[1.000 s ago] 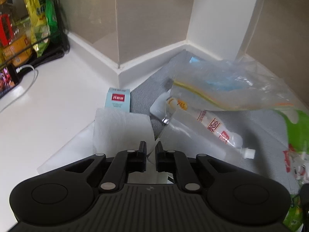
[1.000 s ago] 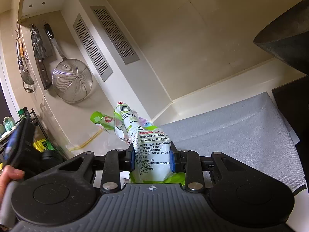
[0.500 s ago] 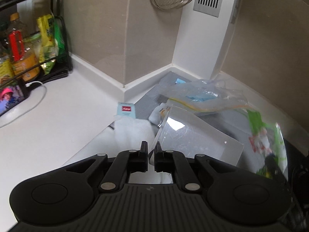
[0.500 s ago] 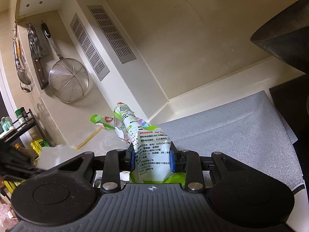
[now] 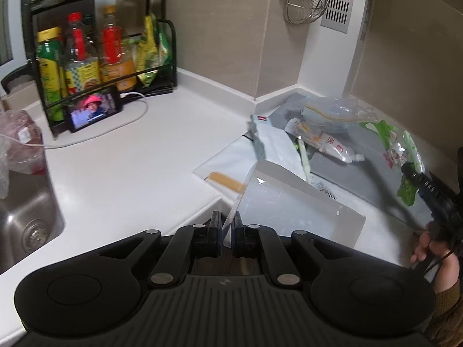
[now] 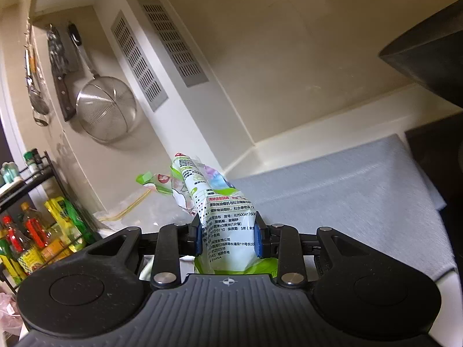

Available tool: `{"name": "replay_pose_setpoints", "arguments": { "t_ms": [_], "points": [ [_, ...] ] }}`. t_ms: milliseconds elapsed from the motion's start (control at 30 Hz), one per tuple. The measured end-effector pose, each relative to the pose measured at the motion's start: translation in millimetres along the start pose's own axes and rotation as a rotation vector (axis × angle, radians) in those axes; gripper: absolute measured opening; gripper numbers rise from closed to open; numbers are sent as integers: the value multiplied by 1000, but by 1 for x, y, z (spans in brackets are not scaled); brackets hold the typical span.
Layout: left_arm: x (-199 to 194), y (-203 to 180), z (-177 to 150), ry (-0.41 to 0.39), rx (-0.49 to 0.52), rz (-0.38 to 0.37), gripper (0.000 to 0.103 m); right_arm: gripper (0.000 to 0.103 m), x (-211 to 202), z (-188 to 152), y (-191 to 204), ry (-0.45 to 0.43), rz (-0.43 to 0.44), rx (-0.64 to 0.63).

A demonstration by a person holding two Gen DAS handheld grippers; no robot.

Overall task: Collect trash
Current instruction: 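Carry the box and pouch down toward the blue trash bin with both grippers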

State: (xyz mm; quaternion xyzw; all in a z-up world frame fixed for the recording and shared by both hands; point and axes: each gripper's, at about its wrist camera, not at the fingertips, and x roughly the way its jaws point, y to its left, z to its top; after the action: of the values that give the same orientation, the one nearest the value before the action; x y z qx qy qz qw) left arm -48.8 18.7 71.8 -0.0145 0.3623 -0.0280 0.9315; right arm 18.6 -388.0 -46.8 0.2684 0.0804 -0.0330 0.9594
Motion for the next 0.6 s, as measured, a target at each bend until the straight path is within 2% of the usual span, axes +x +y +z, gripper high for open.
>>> {"name": "replay_pose_setpoints", "arguments": {
  "t_ms": [200, 333, 467, 600],
  "points": [
    [-32, 27, -35, -3, -1, -31, 6, 34, -52, 0, 21, -27, 8, -95],
    [-47, 41, -59, -1, -13, -42, 6, 34, -88, 4, 24, -42, 4, -89],
    [-56, 56, -85, 14, -23, -32, 6, 34, -120, 1, 31, -68, -10, -134],
    [-59, 73, -111, 43, -39, -10, 6, 34, -143, -9, 38, -42, -9, -154]
  ]
}}
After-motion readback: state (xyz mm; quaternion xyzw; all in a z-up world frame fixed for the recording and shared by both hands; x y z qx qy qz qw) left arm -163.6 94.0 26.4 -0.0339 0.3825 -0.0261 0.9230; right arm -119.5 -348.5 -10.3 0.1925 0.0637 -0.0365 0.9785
